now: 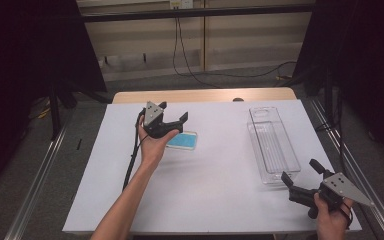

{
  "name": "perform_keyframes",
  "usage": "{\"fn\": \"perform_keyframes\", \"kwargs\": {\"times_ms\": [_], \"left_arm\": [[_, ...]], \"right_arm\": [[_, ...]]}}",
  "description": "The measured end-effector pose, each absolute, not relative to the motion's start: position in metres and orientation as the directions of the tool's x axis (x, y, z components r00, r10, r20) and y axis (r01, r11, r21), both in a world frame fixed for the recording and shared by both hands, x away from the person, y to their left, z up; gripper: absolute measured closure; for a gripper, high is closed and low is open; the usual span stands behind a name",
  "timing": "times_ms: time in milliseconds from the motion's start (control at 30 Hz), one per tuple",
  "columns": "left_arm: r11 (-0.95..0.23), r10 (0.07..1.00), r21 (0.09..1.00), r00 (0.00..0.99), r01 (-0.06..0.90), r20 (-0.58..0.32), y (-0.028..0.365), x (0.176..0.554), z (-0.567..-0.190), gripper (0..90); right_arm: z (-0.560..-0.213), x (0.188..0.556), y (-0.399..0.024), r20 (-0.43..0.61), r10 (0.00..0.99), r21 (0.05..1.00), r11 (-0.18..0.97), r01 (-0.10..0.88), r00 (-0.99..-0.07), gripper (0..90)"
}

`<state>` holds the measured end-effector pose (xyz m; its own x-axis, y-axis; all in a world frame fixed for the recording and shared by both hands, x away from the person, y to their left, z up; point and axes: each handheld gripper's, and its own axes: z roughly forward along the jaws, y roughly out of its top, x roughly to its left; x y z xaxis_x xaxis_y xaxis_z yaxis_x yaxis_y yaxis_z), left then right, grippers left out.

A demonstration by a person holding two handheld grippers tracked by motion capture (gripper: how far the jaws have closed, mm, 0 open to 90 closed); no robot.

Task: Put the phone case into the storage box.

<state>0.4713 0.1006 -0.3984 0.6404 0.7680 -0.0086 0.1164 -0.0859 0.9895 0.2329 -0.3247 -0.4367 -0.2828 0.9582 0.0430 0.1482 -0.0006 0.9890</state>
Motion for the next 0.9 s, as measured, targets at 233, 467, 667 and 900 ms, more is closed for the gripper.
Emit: {"fn": "perform_keyframes", "kwargs": {"times_ms": [233,467,667,900], "left_arm": [[-0.082,0.768,0.991,0.640,0.108,-0.006,0.097,0.480,-0.397,23.0],[-0.089,0.765,0.991,0.644,0.102,0.003,0.094,0.486,-0.403,37.6],[-0.097,0.745,0.988,0.667,0.121,-0.009,0.094,0.488,-0.406,56.5],[-0.089,0.720,0.984,0.693,0.157,-0.045,0.093,0.489,-0.408,77.1]], "right_arm": [[-0.437,0.233,-0.325,0.043,0.958,0.989,0.000,0.150,-0.283,0.0],[-0.437,0.232,-0.325,0.044,0.958,0.988,0.000,0.153,-0.285,0.0],[-0.437,0.232,-0.325,0.046,0.957,0.988,-0.002,0.154,-0.285,0.0],[-0.437,0.232,-0.326,0.046,0.958,0.988,-0.002,0.155,-0.284,0.0]]}}
